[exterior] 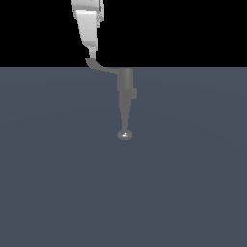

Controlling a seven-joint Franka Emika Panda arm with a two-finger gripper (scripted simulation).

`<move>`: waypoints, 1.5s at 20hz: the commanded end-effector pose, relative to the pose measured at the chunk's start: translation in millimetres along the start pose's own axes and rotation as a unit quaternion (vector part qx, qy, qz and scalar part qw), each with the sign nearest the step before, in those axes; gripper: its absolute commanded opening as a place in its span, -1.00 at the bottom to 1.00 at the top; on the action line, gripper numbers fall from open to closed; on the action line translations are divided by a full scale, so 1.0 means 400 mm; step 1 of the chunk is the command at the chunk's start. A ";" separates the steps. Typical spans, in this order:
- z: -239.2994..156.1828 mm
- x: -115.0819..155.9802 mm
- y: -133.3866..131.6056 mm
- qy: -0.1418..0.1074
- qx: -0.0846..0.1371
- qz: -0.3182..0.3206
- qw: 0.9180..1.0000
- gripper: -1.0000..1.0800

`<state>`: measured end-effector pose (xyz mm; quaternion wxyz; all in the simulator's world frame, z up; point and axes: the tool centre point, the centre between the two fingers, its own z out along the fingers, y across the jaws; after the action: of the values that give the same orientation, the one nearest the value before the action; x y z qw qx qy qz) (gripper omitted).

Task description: Turn on the faucet by rotating a designated handle.

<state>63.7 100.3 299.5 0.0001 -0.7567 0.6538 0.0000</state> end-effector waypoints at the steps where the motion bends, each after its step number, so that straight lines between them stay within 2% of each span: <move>1: 0.000 0.001 0.018 0.000 0.000 0.000 1.000 -1.00; 20: 0.000 0.005 0.157 0.000 0.000 0.000 1.000 -1.00; 22: -0.005 0.004 0.144 0.000 0.004 0.000 1.000 -1.00; 30: -0.003 0.060 0.204 0.000 0.002 0.000 1.000 -1.00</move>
<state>-9.1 76.8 301.6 0.0043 -0.7604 0.6494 -0.0025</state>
